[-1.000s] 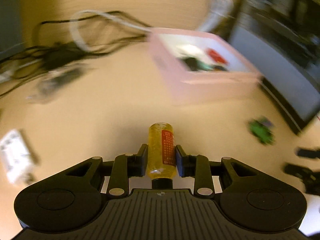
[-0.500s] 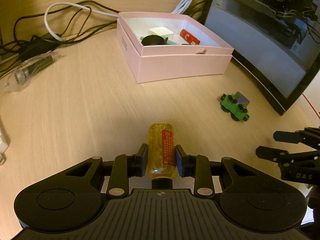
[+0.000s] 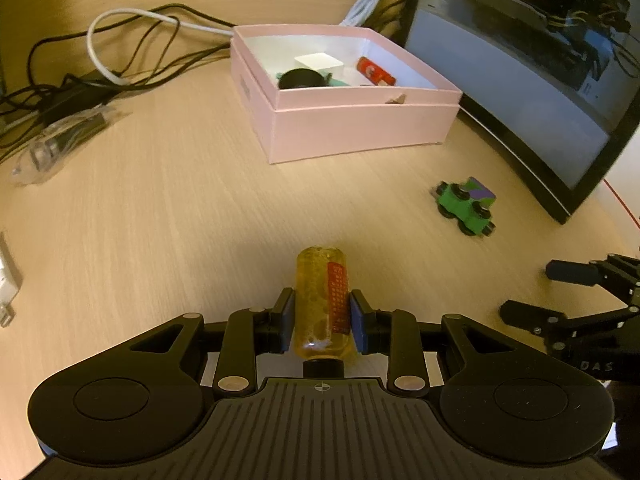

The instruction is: Organize rigid objects

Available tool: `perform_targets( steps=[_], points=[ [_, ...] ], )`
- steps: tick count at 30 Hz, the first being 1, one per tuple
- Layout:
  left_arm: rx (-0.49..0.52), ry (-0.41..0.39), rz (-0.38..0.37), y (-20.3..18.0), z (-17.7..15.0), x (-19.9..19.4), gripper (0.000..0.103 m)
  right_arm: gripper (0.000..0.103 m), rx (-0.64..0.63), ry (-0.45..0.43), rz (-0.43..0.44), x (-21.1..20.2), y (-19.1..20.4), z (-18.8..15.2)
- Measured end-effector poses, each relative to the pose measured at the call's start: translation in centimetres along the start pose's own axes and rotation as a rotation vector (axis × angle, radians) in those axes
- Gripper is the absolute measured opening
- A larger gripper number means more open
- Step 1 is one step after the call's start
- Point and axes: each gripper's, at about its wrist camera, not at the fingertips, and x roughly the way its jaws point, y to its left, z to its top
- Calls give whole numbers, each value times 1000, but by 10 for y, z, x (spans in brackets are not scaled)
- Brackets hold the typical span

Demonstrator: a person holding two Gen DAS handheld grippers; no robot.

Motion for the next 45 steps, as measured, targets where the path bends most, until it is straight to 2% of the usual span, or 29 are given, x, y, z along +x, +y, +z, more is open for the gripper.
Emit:
perform_targets(
  steps=[5, 10, 14, 21, 25, 33, 36, 38, 42, 43, 45],
  points=[
    [52, -33, -7, -11, 6, -3, 32, 86, -4, -3, 5, 0, 2, -3],
    [91, -77, -12, -20, 16, -9, 32, 101, -23, 1, 21, 1, 7, -8],
    [156, -86, -46, -33, 29, -8, 32, 103, -30, 2, 31, 0, 8, -9],
    [384, -119, -151, -82, 63, 1, 32, 103, -41, 1, 40, 0, 8, -11],
    [461, -82, -186, -105, 79, 22, 32, 103, -60, 12, 57, -1, 7, -10],
    [586, 32, -169, -132, 83, 73, 33, 103, -107, -10, 99, -3, 2, -15],
    [594, 59, -157, -137, 82, 86, 34, 103, -117, -15, 107, -2, -1, -14],
    [589, 44, -150, -138, 83, 89, 34, 103, -120, -19, 106, -2, -1, -15],
    [506, 20, -199, -131, 90, 90, 31, 103, -118, -28, 105, 0, -2, -14],
    [481, 13, -201, -127, 91, 88, 29, 103, -116, -30, 105, 0, -1, -14],
    [446, -16, -187, -119, 92, 83, 16, 103, -114, -33, 103, 1, -1, -13]
  ],
)
